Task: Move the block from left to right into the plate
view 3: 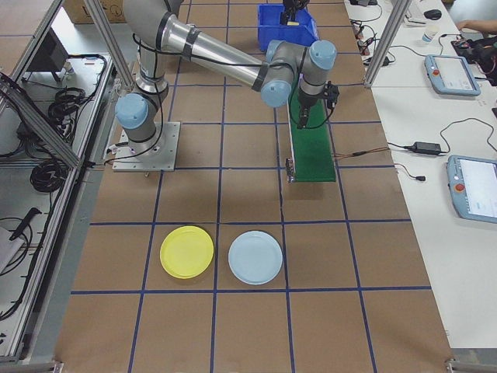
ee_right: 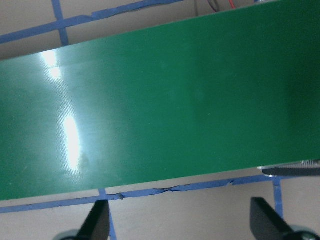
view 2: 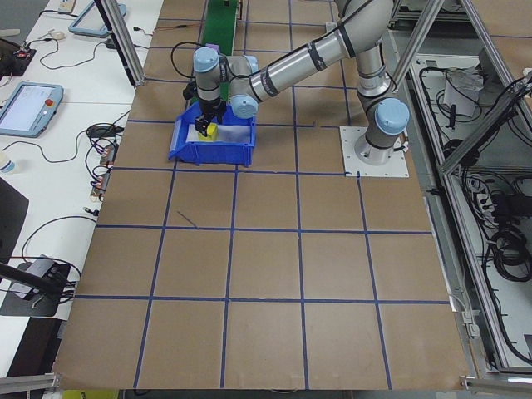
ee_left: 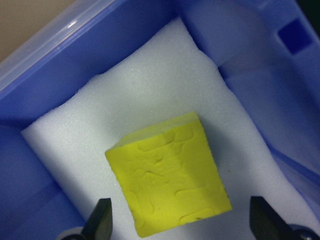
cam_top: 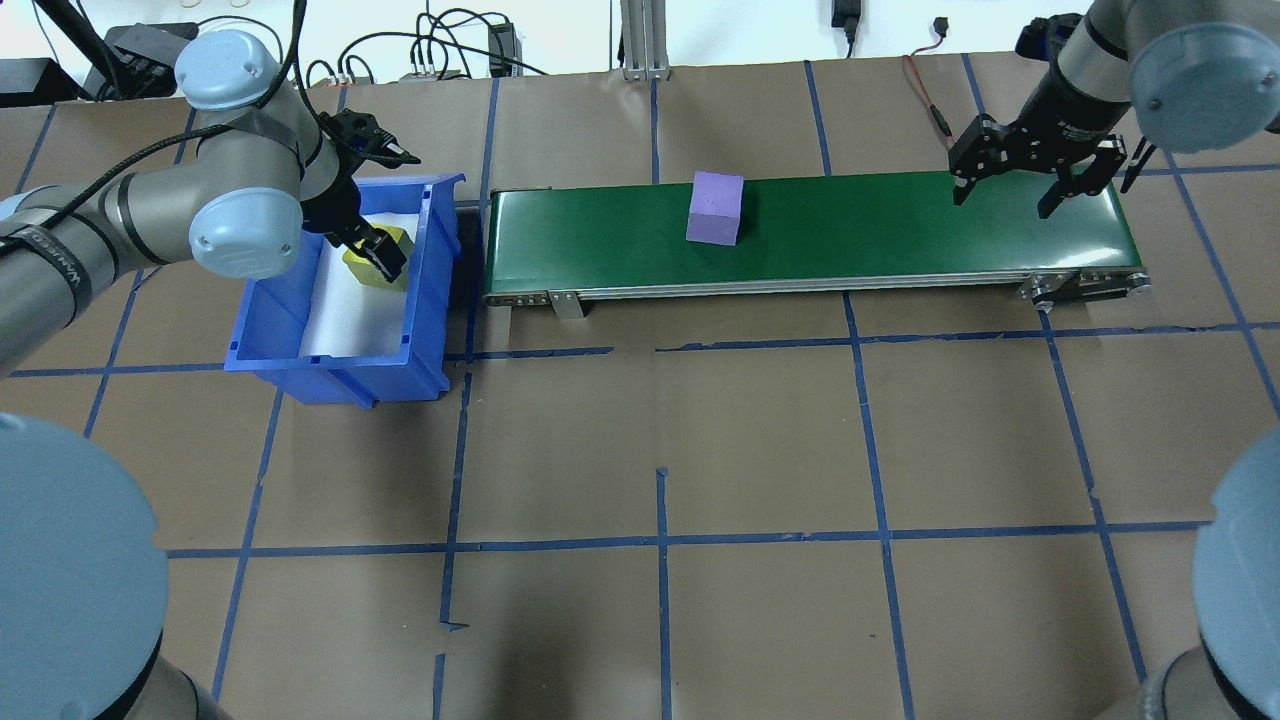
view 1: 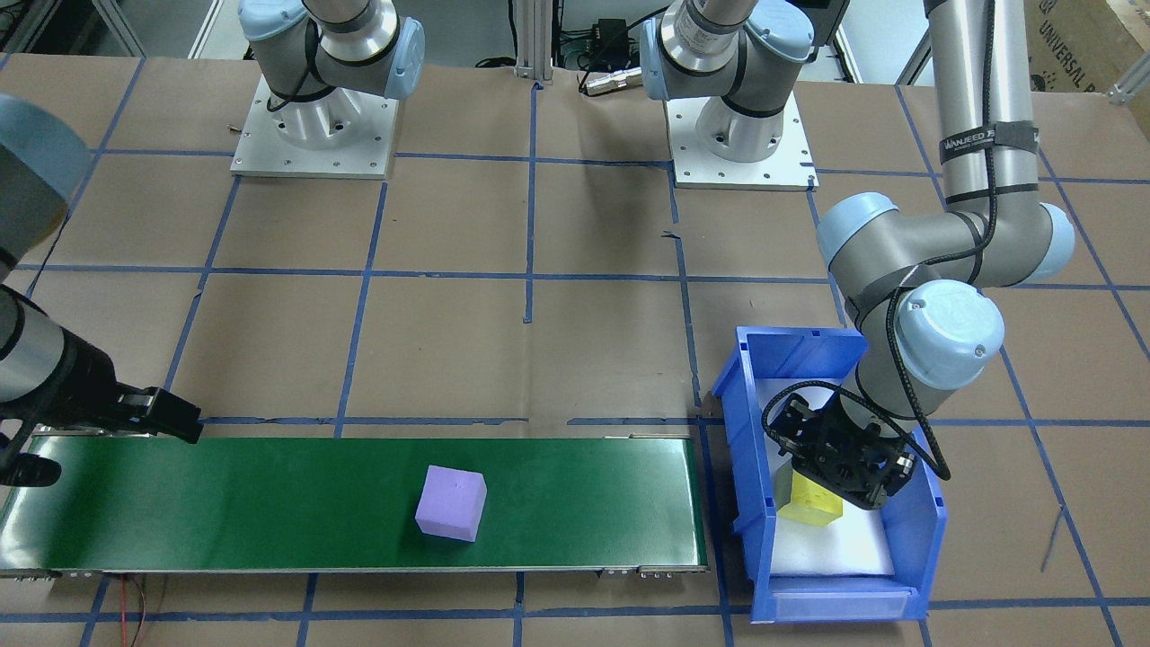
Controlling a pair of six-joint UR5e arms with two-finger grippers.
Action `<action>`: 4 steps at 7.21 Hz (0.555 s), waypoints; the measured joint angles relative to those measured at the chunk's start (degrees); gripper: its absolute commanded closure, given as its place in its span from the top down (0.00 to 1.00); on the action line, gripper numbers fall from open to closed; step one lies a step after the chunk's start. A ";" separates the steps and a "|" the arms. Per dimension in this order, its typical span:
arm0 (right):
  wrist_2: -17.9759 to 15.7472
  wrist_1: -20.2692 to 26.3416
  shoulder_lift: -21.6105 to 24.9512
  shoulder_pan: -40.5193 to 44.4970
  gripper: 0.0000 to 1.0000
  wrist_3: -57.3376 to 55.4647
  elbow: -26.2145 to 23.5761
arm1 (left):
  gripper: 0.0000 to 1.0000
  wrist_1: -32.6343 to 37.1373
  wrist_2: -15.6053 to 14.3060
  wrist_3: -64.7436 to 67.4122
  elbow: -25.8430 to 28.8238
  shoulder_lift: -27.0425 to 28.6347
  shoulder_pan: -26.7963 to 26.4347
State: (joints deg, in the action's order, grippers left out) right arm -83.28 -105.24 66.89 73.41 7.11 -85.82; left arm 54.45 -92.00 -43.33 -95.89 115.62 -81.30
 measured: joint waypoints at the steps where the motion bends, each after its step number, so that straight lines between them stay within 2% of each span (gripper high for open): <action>1: 2.13 -0.02 -3.55 -2.12 1.00 2.14 2.66 | 0.49 -0.28 0.00 -0.25 0.00 0.03 0.22; 2: 4.42 0.05 -6.21 -3.98 1.00 4.89 4.65 | 0.41 -0.50 -0.12 -0.68 -0.01 0.04 0.38; 4: 10.10 0.76 -7.95 -7.81 1.00 10.26 5.55 | 0.38 -0.64 -0.39 -1.01 -0.04 -0.01 0.47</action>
State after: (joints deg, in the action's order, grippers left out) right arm -73.19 -104.47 58.93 65.60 17.37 -80.27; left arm 53.81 -92.39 -44.33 -95.94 115.61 -80.83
